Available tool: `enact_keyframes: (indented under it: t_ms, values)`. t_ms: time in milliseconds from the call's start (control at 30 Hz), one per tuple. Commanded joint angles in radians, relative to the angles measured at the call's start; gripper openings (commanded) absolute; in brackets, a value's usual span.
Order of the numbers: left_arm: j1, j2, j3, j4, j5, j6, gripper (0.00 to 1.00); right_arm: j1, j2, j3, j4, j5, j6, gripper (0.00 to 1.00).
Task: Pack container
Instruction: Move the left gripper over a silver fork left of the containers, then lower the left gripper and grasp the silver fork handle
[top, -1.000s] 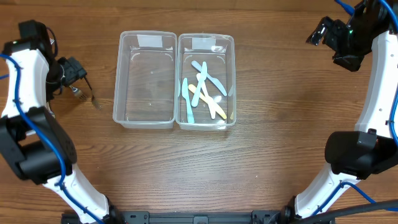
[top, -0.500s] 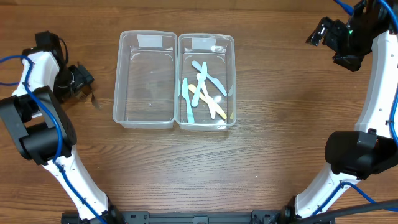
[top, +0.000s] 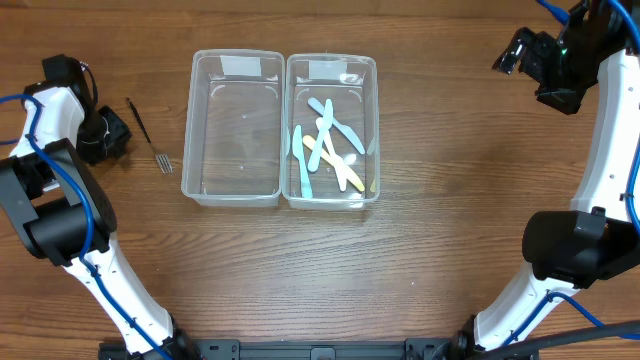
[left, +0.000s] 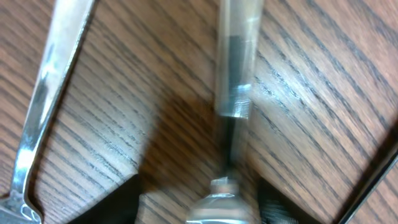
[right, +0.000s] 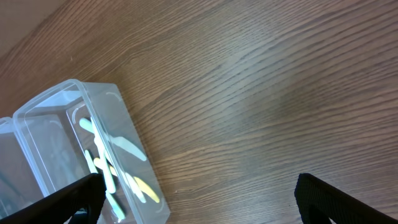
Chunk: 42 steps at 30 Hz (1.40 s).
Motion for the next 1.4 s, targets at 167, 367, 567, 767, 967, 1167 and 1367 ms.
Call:
enact_keyframes:
  t_ms: [167,367,567,767,967,1167,1367]
  values:
    - [0.002,0.023,0.016,0.001,0.007,-0.004,0.21,-0.001,-0.015,-0.006,0.002,0.01,-0.005,1.0]
    - [0.002,0.023,0.016,0.001,0.007,-0.004,0.2,-0.001,-0.015,-0.006,0.002,0.01,-0.005,1.0]
    - [0.002,0.023,0.016,0.001,0.007,-0.003,0.08,-0.001,-0.016,-0.006,0.002,0.01,-0.005,1.0]
    - [0.002,0.023,0.016,-0.002,0.003,0.019,0.04,-0.001,-0.016,-0.006,0.002,0.01,-0.005,1.0]
    - [-0.001,0.013,0.019,-0.013,0.004,0.019,0.04,-0.001,-0.015,-0.006,0.002,0.01,-0.005,1.0]
    - [-0.045,-0.094,0.069,-0.05,-0.005,0.074,0.04,-0.001,-0.016,-0.006,0.002,0.009,-0.005,1.0]
    - [-0.177,-0.353,0.166,-0.174,0.006,0.117,0.04,-0.001,-0.015,-0.006,0.002,0.009,-0.005,1.0]
